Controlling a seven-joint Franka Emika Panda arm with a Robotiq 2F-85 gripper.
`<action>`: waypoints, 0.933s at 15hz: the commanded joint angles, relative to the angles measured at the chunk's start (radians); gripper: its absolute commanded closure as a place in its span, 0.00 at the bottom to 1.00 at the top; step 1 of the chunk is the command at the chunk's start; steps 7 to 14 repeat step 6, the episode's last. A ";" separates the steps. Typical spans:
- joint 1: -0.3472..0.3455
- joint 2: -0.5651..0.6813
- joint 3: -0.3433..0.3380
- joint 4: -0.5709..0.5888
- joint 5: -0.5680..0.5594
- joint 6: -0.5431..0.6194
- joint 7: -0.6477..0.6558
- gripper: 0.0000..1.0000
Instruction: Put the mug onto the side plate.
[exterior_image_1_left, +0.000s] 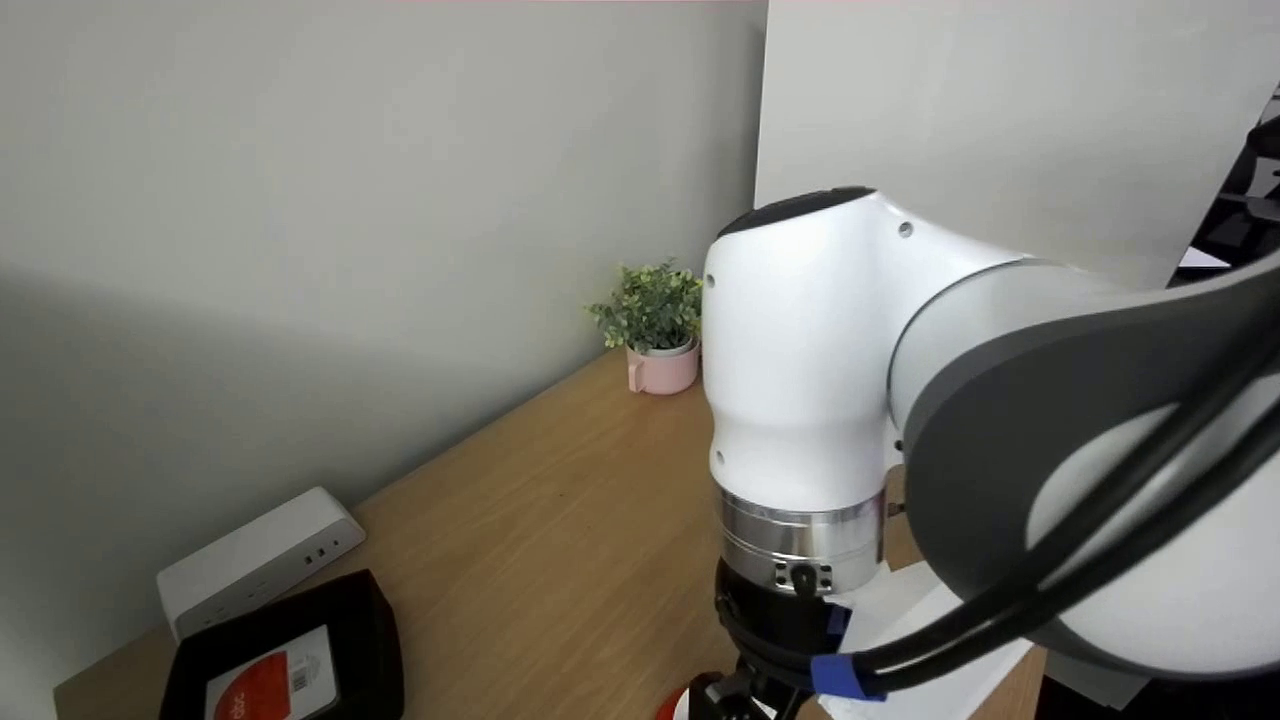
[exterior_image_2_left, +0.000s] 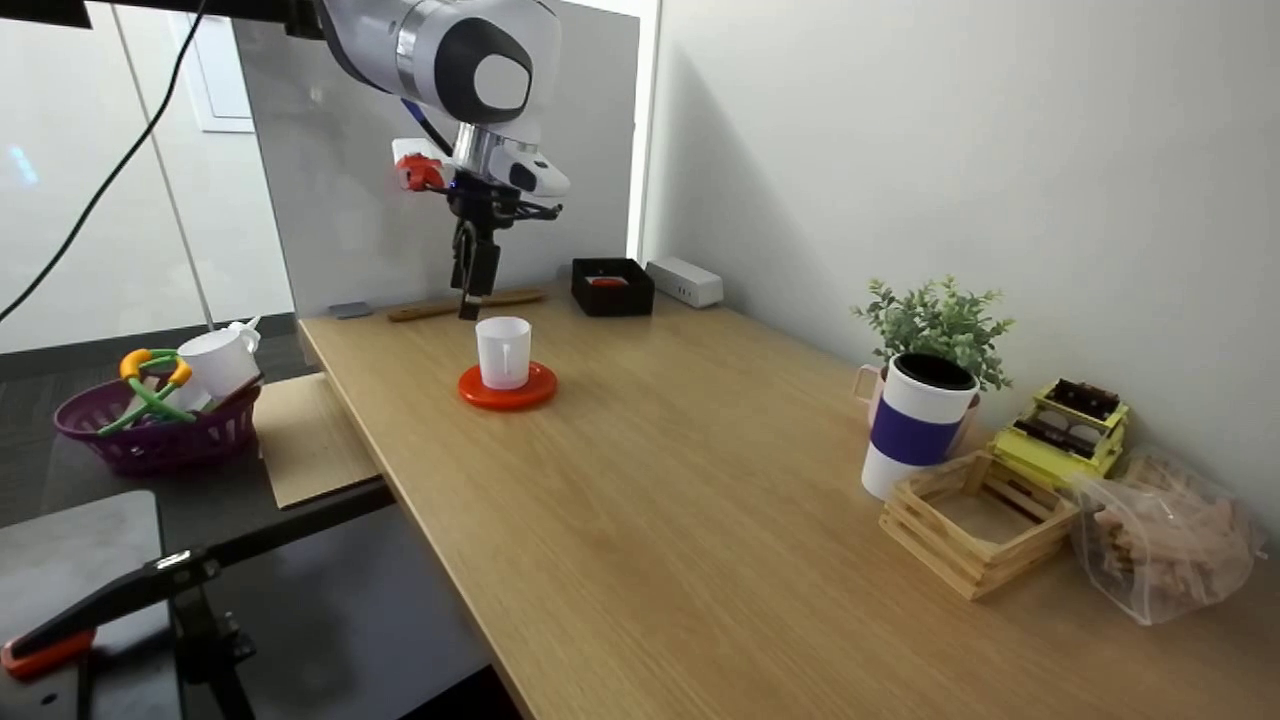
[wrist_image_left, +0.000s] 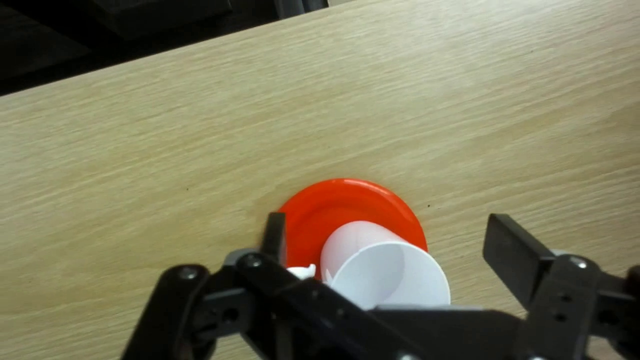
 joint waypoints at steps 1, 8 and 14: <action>0.008 -0.014 -0.006 -0.011 0.004 -0.001 0.002 0.00; 0.008 -0.040 -0.004 -0.038 0.003 0.002 0.006 0.00; 0.008 -0.040 -0.004 -0.038 0.003 0.002 0.006 0.00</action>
